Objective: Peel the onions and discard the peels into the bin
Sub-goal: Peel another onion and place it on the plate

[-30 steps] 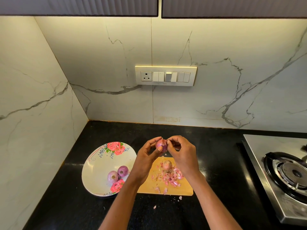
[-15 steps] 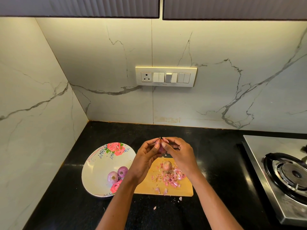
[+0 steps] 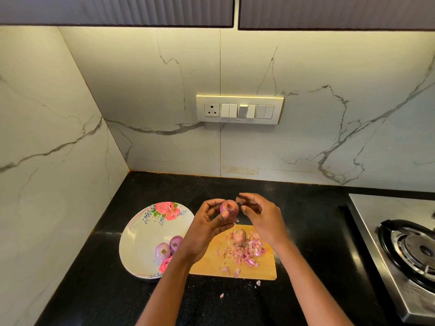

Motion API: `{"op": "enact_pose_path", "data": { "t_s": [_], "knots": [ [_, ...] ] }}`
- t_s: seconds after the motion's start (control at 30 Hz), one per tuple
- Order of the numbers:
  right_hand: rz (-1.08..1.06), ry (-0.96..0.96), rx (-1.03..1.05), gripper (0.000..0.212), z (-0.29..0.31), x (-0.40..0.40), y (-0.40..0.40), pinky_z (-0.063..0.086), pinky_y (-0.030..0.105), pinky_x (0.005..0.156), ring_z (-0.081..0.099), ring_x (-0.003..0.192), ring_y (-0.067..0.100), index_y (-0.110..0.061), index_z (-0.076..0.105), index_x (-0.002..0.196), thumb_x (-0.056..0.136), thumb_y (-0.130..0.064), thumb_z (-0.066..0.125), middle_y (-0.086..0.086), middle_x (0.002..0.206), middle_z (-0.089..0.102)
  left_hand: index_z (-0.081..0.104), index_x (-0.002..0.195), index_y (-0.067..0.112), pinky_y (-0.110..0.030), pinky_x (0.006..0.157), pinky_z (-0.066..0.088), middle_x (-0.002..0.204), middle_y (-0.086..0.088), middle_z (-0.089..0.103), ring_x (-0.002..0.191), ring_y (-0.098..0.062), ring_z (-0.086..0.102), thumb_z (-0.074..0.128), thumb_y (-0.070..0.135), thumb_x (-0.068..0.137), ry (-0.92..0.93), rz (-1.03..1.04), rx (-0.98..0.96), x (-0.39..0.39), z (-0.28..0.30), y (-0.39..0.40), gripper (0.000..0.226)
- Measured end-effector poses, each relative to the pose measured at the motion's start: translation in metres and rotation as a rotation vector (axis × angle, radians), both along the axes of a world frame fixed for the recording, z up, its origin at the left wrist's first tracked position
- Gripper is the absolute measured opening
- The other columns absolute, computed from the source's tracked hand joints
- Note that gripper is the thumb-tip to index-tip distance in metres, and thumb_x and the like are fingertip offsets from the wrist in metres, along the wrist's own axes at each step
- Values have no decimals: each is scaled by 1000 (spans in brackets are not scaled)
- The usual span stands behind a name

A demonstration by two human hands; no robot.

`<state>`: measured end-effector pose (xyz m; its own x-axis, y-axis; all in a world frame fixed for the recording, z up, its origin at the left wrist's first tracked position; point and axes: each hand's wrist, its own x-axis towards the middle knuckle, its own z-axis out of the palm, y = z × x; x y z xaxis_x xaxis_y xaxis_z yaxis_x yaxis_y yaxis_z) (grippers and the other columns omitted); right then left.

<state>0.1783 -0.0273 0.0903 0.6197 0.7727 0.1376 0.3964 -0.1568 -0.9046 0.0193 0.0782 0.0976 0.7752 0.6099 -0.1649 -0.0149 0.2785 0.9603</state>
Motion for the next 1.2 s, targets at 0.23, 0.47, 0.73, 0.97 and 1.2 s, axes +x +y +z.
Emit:
{"op": "enact_pose_path", "data": {
  "t_s": [0.23,0.47,0.73,0.97,1.2],
  "knots": [
    [116,-185,82,29,16,-6,-2,55,16,90,65,108,-3,-27,74,120,92,-31,69,-14,115,73,55,140,26,-39,105,52,137,-2,63,124,-20,63,63,30,94,34,-18,136,-2,1,9,46],
    [80,-327,189,30,17,-12,-2,52,9,88,64,105,-11,-20,75,118,89,-29,71,-13,113,72,50,146,34,-26,102,52,141,7,61,127,-11,59,59,38,95,60,-68,254,0,9,10,52],
    [20,-424,205,27,14,-15,-6,51,7,84,67,98,0,-14,76,114,92,-28,66,-1,105,76,53,144,35,-31,106,51,140,7,61,129,-12,57,56,32,100,83,-98,281,1,7,11,44],
    [18,-451,173,17,11,-16,-3,51,6,79,65,89,-1,-15,74,107,90,-17,75,-4,101,71,53,141,31,-30,100,54,137,5,61,124,-14,61,58,32,98,108,-101,288,-2,7,7,43],
    [-125,-236,114,11,9,-3,0,50,8,71,65,89,-2,-23,71,99,93,-14,71,-16,89,68,50,134,13,-36,97,56,130,-9,64,117,-26,67,64,25,92,54,-78,91,-5,6,6,46]
  ]
}}
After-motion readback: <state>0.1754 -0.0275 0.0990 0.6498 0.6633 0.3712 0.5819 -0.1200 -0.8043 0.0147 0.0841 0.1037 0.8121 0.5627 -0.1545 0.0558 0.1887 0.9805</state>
